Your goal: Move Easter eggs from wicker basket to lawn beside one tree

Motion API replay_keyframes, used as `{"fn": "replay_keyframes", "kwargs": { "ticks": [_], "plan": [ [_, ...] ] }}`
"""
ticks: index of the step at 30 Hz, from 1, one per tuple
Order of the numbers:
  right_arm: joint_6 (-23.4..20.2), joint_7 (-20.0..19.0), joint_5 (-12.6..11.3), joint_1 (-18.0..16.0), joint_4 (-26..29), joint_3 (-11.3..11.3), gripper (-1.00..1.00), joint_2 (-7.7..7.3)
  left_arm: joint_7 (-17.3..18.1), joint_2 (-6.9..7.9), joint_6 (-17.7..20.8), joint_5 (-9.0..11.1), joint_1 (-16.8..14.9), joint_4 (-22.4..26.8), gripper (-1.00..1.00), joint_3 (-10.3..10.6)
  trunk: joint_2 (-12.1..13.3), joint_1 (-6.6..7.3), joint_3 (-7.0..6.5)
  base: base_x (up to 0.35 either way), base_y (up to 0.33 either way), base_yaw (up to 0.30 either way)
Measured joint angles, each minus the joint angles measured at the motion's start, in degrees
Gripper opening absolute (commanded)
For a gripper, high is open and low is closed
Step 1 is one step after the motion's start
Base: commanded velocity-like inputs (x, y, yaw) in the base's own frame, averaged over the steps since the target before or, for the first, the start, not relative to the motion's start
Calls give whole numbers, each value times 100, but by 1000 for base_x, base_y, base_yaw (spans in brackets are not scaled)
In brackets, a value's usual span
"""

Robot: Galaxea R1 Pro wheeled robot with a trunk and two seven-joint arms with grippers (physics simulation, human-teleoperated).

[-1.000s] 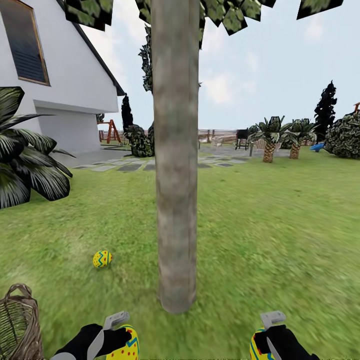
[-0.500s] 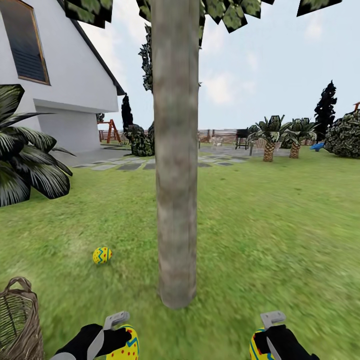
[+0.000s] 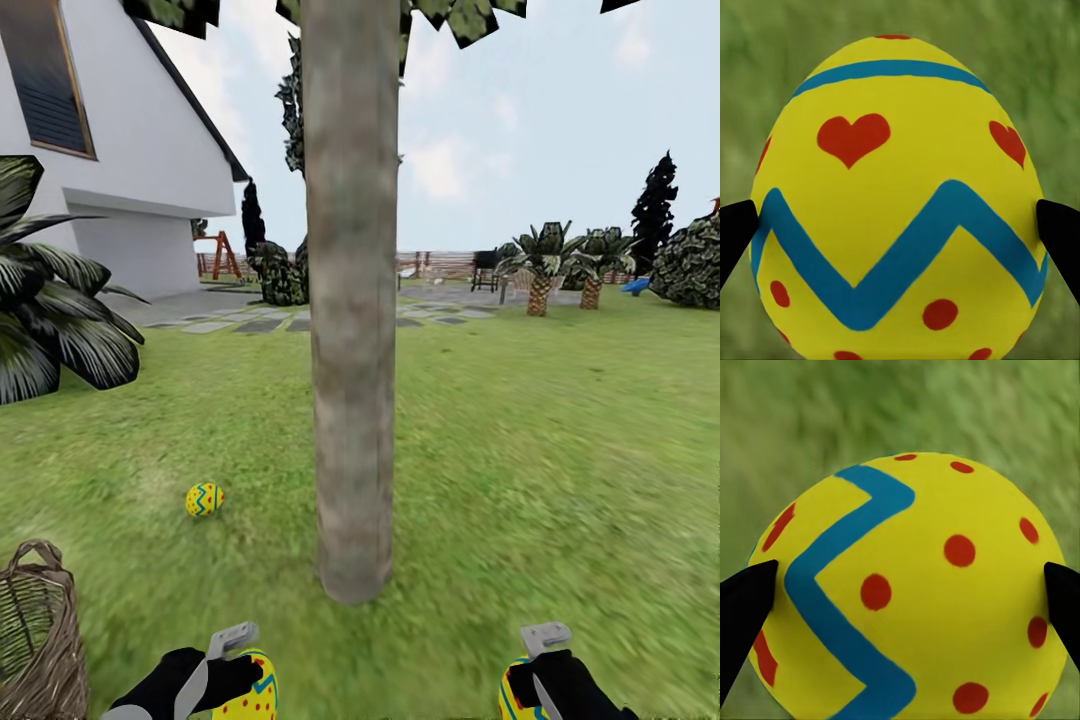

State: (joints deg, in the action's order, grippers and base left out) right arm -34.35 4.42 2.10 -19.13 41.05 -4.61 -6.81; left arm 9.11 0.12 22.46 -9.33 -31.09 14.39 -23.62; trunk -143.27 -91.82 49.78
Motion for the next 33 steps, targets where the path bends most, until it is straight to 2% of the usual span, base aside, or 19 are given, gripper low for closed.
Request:
{"fn": "replay_keyframes", "kwargs": {
  "ticks": [33],
  "plan": [
    [0,1,13,0,0,-1,-100,-7,0,0,0,0,0,0,-100,0,-45,-85,732,0,0,0]
  ]
}}
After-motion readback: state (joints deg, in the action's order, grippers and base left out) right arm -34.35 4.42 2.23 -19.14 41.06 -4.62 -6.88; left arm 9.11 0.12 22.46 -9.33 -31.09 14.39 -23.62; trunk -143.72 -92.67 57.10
